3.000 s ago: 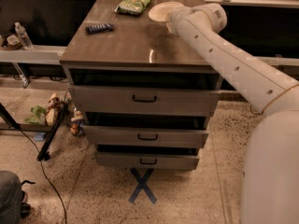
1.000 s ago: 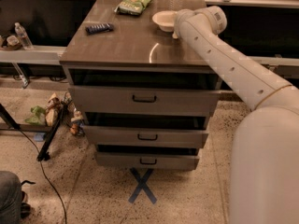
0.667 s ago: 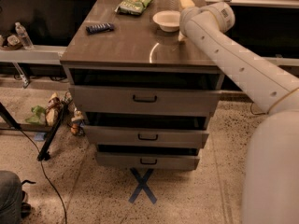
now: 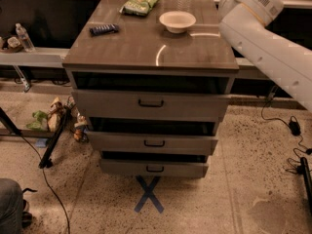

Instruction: Move paper bowl near water bottle

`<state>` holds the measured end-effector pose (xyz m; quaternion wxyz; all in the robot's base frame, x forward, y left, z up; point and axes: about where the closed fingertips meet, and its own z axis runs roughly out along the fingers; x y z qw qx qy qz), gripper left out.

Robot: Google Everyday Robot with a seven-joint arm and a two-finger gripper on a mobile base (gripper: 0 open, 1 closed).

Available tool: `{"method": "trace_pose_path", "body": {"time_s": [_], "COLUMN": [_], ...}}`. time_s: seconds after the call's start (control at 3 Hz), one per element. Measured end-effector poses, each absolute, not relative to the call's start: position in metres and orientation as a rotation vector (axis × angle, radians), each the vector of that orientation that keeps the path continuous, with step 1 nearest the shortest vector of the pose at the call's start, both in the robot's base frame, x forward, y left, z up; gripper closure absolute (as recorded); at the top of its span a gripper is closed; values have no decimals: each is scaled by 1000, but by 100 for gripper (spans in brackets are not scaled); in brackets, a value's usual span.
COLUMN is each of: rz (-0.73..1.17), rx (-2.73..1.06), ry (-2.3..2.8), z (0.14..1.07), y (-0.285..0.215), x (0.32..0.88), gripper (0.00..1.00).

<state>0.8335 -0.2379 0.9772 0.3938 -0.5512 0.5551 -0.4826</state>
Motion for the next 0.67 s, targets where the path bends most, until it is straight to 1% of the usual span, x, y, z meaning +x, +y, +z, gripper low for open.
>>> {"method": "trace_pose_path", "body": {"time_s": [0.33,0.67], "rz": [-1319,-1335], "rx": [-1243,-1225], "ry": [1422,1411], "z": [1011,1015], "y": [-277,-277], "x": [800,803], "gripper": [0,0]}}
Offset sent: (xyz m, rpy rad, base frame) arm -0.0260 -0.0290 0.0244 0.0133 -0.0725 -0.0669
